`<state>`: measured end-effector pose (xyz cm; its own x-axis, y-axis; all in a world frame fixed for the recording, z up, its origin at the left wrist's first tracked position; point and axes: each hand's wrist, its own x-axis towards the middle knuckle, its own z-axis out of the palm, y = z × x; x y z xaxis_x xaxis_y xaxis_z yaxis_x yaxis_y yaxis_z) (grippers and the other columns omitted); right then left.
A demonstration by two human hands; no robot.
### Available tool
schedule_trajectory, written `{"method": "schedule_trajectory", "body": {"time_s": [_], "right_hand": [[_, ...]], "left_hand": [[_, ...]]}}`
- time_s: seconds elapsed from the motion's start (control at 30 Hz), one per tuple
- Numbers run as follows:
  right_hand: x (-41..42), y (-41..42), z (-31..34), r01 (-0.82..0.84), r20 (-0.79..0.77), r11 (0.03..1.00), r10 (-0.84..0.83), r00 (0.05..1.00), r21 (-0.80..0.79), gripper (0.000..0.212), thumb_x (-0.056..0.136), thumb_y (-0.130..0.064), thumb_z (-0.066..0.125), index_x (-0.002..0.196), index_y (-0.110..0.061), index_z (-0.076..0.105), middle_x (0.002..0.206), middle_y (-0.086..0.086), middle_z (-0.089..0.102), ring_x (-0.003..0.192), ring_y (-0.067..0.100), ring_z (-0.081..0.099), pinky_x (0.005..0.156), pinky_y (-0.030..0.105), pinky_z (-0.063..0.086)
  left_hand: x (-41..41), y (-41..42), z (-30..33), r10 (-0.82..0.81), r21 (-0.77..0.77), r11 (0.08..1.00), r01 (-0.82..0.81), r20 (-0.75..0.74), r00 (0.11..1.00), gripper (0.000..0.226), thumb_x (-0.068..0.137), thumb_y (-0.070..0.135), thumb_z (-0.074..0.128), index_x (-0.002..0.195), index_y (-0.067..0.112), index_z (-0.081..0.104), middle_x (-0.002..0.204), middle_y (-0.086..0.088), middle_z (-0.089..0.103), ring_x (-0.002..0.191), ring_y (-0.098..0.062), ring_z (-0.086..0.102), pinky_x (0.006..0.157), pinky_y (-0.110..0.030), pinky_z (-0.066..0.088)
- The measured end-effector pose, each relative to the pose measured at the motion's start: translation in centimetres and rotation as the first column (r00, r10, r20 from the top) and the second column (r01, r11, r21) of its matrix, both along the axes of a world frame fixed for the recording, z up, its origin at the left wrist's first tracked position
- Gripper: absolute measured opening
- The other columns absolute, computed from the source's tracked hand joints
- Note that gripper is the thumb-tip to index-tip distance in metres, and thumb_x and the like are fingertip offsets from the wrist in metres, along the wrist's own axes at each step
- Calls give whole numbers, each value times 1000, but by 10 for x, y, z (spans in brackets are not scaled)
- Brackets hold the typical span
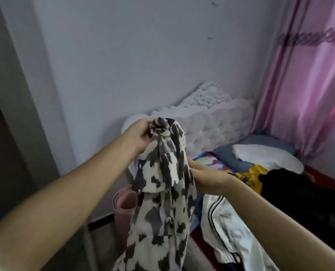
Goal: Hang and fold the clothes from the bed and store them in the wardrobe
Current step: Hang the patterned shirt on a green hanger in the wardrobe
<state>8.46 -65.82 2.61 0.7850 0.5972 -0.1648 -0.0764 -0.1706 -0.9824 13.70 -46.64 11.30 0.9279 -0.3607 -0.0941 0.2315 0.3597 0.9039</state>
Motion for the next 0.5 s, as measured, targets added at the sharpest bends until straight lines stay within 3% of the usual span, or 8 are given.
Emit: {"method": "schedule_trajectory", "body": {"time_s": [0.03, 0.1, 0.17, 0.23, 0.3, 0.33, 0.4, 0.5], "right_hand": [[-4, 10, 0, 31, -51, 997, -27, 998, 75, 59, 90, -41, 59, 140, -46, 28, 124, -21, 57, 108, 4, 63, 80, 28, 56], [-12, 26, 2, 109, -38, 988, -105, 994, 111, 40, 94, -33, 56, 131, -33, 44, 109, -16, 66, 94, 5, 68, 70, 22, 56], [-14, 40, 2, 222, 1, 966, -224, 975, 129, 13, 99, -18, 49, 108, -18, 59, 82, -9, 73, 80, 18, 68, 60, 22, 54], [-22, 52, 10, 337, -12, 919, -342, 940, 204, 24, 101, -13, 42, 86, -13, 60, 61, -4, 68, 66, 19, 61, 51, 20, 51], [-28, 59, 22, 408, -9, 886, -416, 909, 220, 28, 100, -11, 42, 78, -14, 59, 61, 0, 64, 56, 14, 59, 46, 18, 49], [-29, 64, 29, 427, 9, 876, -440, 898, 223, 26, 99, -10, 43, 78, -14, 59, 65, 1, 63, 55, 12, 59, 46, 18, 49], [-32, 80, 48, 392, -108, 865, -377, 920, 314, 20, 95, -7, 44, 83, -8, 59, 71, 8, 61, 61, 19, 60, 56, 26, 53], [-42, 114, 79, 348, -267, 817, -246, 932, 460, 18, 96, -7, 43, 105, -1, 58, 90, 15, 59, 86, 28, 60, 87, 42, 52]], "left_hand": [[-9, 0, 1, 9, -61, 998, -10, -23, 1000, 40, 93, 4, 35, 66, 5, 65, 69, -10, 63, 61, -21, 62, 66, -31, 53], [-33, 4, 2, 1, -176, 984, -9, -45, 999, 25, 96, 18, 39, 81, 11, 57, 82, -7, 57, 72, -20, 58, 71, -30, 52], [-53, 11, -3, -48, -130, 990, 50, 15, 999, 19, 95, 26, 47, 88, 11, 58, 85, -6, 61, 77, -19, 62, 72, -30, 55], [-72, 27, -11, 18, -25, 1000, -16, 59, 998, 21, 96, 28, 50, 93, 13, 65, 84, -5, 70, 76, -17, 69, 67, -30, 58], [-93, 55, -24, 179, -28, 983, -179, 20, 984, 21, 97, 27, 48, 97, 14, 64, 81, -6, 72, 71, -17, 70, 60, -28, 57], [-103, 69, -35, 256, -24, 966, -256, -6, 967, 20, 97, 26, 50, 99, 13, 64, 82, -6, 72, 69, -16, 70, 58, -27, 56], [-128, 95, -67, 372, 112, 925, -364, -60, 926, 18, 93, 24, 55, 103, 12, 65, 88, -6, 69, 69, -15, 66, 60, -27, 54], [-171, 112, -125, 343, 430, 862, -269, -104, 933, 15, 93, 21, 57, 102, 12, 65, 93, -8, 66, 76, -16, 64, 70, -30, 54]]}}
